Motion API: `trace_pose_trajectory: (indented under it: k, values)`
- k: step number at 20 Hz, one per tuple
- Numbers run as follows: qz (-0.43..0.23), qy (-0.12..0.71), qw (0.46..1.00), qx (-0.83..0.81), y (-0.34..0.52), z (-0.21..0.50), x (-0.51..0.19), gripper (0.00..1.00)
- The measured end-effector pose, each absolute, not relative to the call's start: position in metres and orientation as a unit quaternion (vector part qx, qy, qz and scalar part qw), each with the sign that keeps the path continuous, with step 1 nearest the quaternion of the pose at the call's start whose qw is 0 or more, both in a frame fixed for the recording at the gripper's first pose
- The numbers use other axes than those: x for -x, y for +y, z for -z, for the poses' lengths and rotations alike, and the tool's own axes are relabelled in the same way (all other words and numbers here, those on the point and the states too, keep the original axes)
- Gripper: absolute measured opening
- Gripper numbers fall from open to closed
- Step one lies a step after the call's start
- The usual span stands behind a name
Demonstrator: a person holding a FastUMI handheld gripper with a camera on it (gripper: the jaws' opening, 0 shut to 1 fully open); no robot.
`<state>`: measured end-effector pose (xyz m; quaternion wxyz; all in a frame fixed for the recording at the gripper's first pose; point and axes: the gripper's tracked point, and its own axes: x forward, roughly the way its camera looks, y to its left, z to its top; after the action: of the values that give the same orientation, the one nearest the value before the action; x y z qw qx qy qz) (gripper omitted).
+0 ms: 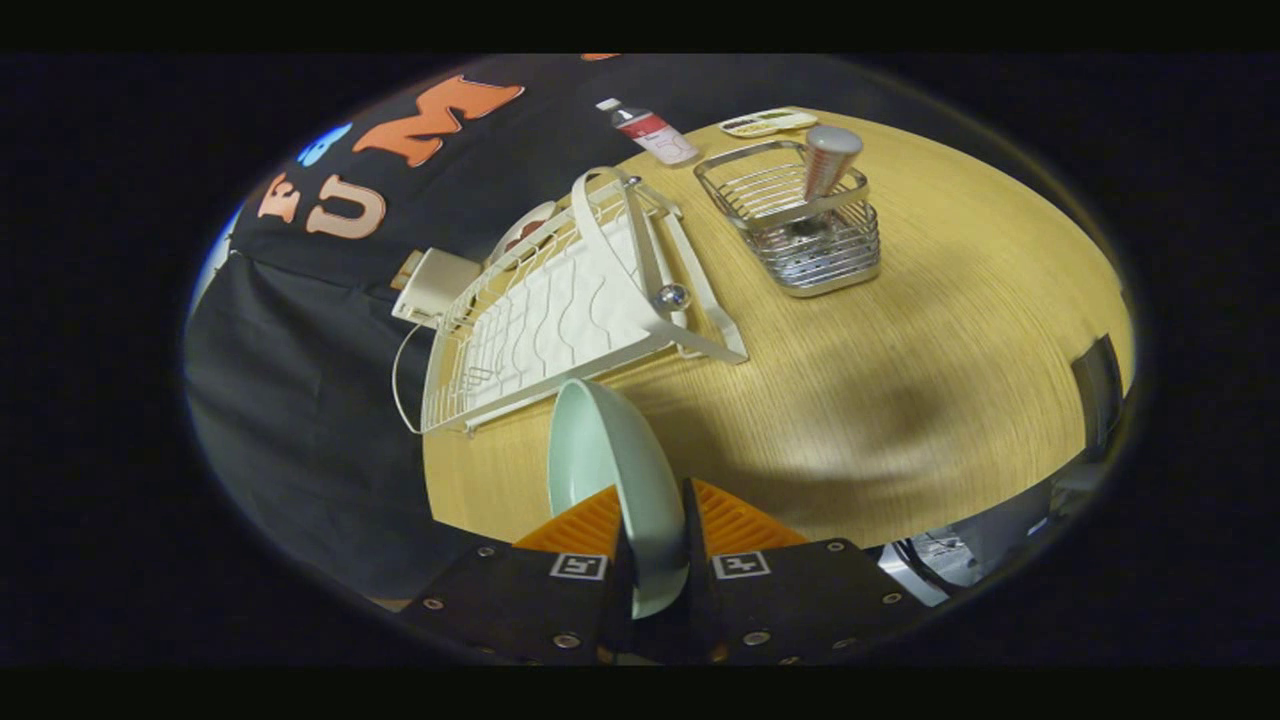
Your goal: Take the plate from the dish rack, then take the spoon from the basket and place it into the plate.
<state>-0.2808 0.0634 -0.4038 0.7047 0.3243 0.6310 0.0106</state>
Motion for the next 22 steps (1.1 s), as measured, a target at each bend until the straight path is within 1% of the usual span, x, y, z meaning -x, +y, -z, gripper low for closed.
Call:
trace_pose_trajectory:
  k: [2,4,5,6,8,9,11,12,13,15,18,22]
  values:
    - [-0.005,0.626,0.711,-0.319,0.059,0.406,0.274,0.26]
    - [0.010,0.619,0.722,-0.308,0.043,0.411,0.265,0.32]
    - [0.014,0.610,0.727,-0.315,0.039,0.408,0.256,0.37]
    - [0.016,0.596,0.734,-0.325,0.034,0.404,0.246,0.40]
    - [0.024,0.566,0.761,-0.317,0.018,0.397,0.229,0.47]
    - [0.031,0.551,0.776,-0.304,0.007,0.396,0.223,0.54]
    - [0.045,0.523,0.807,-0.269,-0.015,0.390,0.209,0.61]
    - [0.052,0.510,0.822,-0.247,-0.025,0.390,0.204,0.62]
    - [0.060,0.501,0.836,-0.218,-0.037,0.390,0.202,0.66]
    - [0.075,0.489,0.854,-0.159,-0.058,0.392,0.202,0.69]
    - [0.083,0.462,0.878,-0.095,-0.075,0.384,0.196,0.69]
    - [0.086,0.409,0.908,-0.035,-0.088,0.366,0.177,0.64]
